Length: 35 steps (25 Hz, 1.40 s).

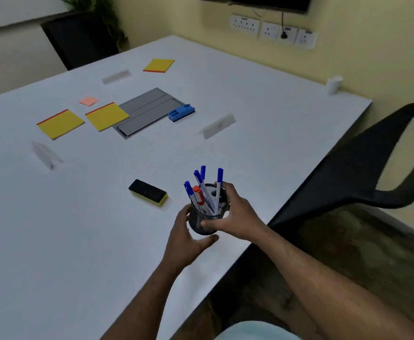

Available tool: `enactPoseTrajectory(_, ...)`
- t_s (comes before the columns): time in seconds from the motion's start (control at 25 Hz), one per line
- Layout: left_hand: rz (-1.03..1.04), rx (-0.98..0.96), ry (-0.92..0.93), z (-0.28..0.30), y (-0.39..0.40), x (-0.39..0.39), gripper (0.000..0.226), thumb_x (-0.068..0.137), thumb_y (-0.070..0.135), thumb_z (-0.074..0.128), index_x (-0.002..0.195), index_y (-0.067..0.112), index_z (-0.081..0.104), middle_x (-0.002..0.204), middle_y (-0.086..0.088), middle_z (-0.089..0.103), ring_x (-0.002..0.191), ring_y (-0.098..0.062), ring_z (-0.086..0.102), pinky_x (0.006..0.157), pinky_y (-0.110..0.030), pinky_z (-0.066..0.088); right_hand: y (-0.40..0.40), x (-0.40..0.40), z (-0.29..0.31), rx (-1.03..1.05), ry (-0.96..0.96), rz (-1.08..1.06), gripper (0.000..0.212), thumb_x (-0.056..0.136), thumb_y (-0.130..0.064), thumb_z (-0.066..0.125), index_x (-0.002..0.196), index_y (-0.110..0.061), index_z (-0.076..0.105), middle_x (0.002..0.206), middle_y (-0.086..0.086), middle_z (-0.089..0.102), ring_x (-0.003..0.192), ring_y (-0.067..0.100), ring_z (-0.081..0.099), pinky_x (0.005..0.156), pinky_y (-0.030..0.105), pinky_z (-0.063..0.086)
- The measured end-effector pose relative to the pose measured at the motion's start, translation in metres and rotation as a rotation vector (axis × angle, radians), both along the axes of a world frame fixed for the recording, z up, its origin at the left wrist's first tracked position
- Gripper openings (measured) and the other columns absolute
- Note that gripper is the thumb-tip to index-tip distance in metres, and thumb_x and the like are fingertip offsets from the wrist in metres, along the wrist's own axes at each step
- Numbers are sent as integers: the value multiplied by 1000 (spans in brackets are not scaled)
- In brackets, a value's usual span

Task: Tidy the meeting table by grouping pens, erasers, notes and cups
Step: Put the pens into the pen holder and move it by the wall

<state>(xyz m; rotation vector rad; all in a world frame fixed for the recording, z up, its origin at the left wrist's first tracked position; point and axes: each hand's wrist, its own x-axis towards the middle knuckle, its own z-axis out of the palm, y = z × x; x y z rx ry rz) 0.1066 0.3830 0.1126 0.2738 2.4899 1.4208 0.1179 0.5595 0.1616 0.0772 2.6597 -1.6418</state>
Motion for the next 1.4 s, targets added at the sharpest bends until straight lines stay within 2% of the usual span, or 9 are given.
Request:
enactPoseTrajectory(0.08,-27,113,10,12,14,30,90,55,52,84,128,56,31,124,38,48,112,7,55,84,-12,50,6,37,12,17,-1,-44,87,49,-58,85,113,-67,27,102,-47,52,95,-22,52,64,-6,37)
enactPoseTrajectory(0.24,-90,256,-3,33,46,77,86,59,31,88,132,35,42,124,19,60,110,-3,61,89,-24,55,25,97,33,42,6,-119,96,46,-62,85,124,-56,30,108,-33,58,97,-18,55,69,0,42)
enactPoseTrajectory(0.4,-165,340,17,60,85,105,81,57,23,85,128,34,48,115,22,63,102,7,61,75,-7,50,57,141,61,38,53,-241,97,48,-60,85,128,-52,30,110,-28,57,100,-15,55,76,4,40)
enactPoseTrajectory(0.52,-232,366,61,85,113,107,83,58,27,87,132,29,48,119,16,64,104,3,62,79,-11,52,82,154,88,60,117,-283,97,51,-59,85,130,-50,30,111,-29,55,101,-16,53,76,4,40)
enactPoseTrajectory(0.8,-340,342,236,165,241,78,82,58,39,90,128,30,50,118,14,66,102,0,65,84,-29,56,202,152,163,43,327,-394,92,59,-49,87,135,-33,38,117,-17,60,110,1,58,96,28,47)
enactPoseTrajectory(1.0,-356,349,423,201,356,83,71,58,44,86,121,31,55,110,20,66,99,9,62,77,-10,50,317,158,193,47,388,-420,93,52,-55,87,131,-35,43,117,-11,62,108,5,60,95,31,51)
enactPoseTrajectory(1.08,-391,337,511,208,403,86,75,60,41,86,127,29,54,126,9,61,117,-3,57,93,-24,51,364,165,201,42,400,-416,86,51,-55,87,124,-35,47,112,-15,63,100,-4,60,87,22,51)
enactPoseTrajectory(1.2,-349,128,635,211,462,90,93,58,57,80,139,27,47,158,-6,26,146,-24,22,116,-48,28,420,177,206,50,398,-432,81,52,-56,86,122,-35,50,111,-18,63,101,-5,58,89,24,49)
enactPoseTrajectory(1.4,-305,6,709,209,543,93,99,53,75,63,138,29,47,163,-4,11,149,-24,11,115,-54,19,499,182,210,118,393,-451,65,54,-61,83,110,-48,52,105,-29,59,97,-14,53,76,10,42)
